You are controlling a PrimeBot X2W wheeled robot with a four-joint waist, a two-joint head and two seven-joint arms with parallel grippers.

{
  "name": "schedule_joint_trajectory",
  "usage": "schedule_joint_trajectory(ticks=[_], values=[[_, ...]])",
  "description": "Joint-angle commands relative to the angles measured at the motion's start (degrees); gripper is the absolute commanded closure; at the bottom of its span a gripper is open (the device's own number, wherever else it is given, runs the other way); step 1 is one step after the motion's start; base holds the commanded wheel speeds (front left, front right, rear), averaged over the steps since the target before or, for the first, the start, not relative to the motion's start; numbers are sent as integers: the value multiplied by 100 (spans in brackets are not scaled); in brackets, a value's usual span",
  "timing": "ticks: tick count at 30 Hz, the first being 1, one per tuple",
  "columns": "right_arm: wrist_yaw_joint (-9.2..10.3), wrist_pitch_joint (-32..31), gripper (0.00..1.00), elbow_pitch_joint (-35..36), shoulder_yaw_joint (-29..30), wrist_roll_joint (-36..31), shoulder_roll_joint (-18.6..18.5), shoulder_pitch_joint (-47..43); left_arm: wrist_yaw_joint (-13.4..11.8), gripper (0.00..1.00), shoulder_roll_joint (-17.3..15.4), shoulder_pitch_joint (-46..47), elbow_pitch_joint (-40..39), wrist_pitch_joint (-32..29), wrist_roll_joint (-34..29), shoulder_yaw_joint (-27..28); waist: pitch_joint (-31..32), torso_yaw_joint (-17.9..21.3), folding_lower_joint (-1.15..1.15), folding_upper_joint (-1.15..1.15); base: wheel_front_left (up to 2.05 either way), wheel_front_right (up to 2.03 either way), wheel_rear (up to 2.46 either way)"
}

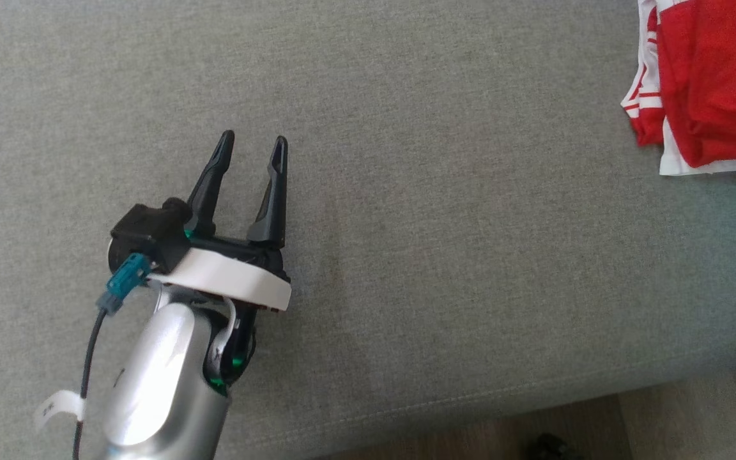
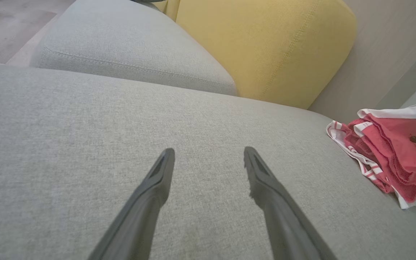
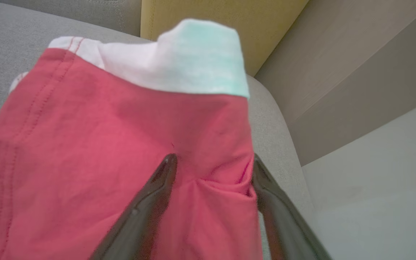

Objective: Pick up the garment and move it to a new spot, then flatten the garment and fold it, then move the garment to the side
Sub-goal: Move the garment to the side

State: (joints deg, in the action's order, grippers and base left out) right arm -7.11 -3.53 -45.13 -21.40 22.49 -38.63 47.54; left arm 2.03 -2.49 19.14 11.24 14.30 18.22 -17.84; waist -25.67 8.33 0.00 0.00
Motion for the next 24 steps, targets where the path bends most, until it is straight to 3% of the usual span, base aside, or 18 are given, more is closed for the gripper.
schedule_joint_trajectory(ticks=[1,13,24], values=[[-37,24,0,88,28,-33,-178,-14,0,0,-39,83,-164,70,10,169,37,-3,0,0,0,0,0],[-37,109,0,519,35,-208,80,16,-47,0,-39,-79,-198,70,178,217,700,-57,0,0,0,0,0],[-37,517,0,1395,195,-202,1045,-505,-144,0,-39,-498,-312,70,241,442,1585,-136,0,0,0,0,0]])
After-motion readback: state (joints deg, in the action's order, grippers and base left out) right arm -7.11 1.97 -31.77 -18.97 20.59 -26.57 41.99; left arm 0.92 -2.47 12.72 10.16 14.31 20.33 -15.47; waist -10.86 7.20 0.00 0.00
